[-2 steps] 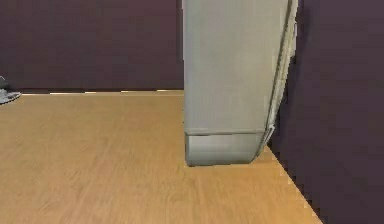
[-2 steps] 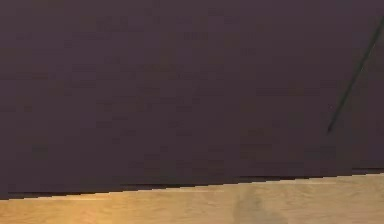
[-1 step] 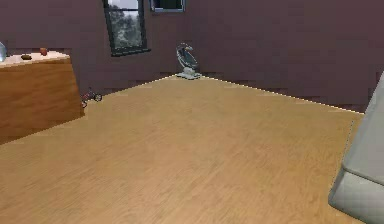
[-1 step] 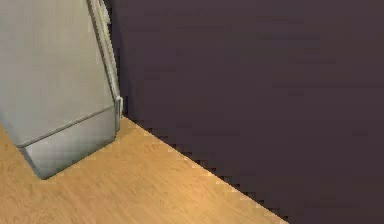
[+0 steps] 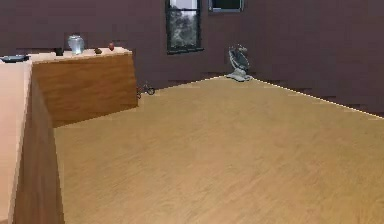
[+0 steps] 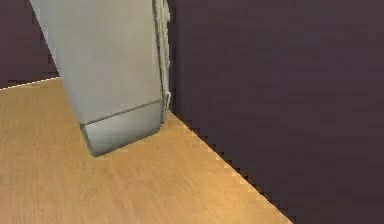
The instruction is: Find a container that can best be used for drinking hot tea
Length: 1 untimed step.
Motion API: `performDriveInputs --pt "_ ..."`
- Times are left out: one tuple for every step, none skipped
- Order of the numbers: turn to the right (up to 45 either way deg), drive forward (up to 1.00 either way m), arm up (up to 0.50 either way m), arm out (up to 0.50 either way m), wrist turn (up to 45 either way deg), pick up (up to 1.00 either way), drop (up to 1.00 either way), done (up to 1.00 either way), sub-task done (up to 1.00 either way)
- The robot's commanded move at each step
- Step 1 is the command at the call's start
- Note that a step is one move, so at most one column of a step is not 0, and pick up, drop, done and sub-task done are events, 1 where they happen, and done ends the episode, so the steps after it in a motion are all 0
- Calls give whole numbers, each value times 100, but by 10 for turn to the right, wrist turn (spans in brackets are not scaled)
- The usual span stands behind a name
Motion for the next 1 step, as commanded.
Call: performDriveInputs --pt "0 65 0 0 0 0 0 0 0"
